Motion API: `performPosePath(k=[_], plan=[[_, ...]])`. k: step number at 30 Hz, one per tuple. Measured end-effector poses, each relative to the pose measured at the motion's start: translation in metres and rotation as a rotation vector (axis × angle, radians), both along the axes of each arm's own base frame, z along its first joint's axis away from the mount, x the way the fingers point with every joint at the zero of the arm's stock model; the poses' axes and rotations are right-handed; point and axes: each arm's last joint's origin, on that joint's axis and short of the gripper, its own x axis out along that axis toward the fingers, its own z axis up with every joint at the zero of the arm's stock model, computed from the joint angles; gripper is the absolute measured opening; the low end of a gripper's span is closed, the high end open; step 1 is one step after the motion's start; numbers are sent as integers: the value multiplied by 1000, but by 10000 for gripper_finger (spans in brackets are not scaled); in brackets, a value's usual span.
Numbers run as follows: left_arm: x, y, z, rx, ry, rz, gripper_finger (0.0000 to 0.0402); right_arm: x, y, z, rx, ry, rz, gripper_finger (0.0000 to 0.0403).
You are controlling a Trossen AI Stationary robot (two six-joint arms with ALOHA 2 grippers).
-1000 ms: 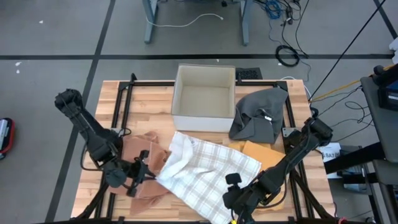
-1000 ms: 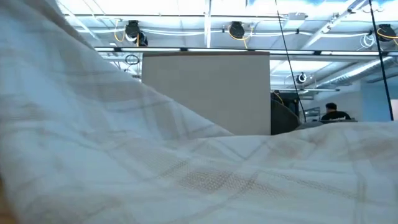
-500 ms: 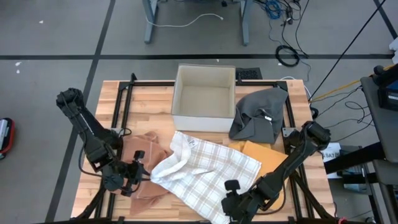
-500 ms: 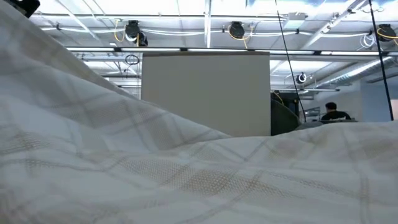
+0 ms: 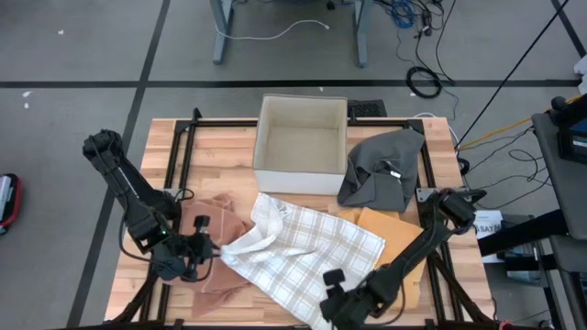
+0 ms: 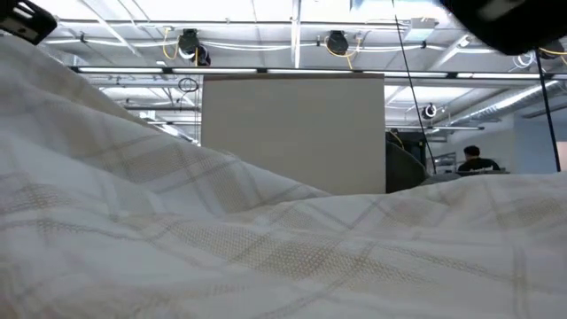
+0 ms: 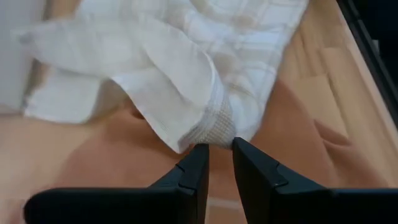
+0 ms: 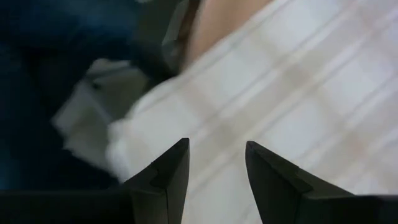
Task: Fold towel
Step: Fold the white patterned towel
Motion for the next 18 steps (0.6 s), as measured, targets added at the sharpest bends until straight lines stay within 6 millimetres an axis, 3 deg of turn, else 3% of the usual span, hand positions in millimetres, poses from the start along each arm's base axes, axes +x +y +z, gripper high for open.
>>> performPosePath(k=[10, 18], plan=[[15, 15, 3, 245, -131, 24, 78, 29, -34, 2, -25, -28, -50, 144], [24, 23, 4, 276, -135, 69, 78, 42, -53, 2, 10, -17, -159, 144]])
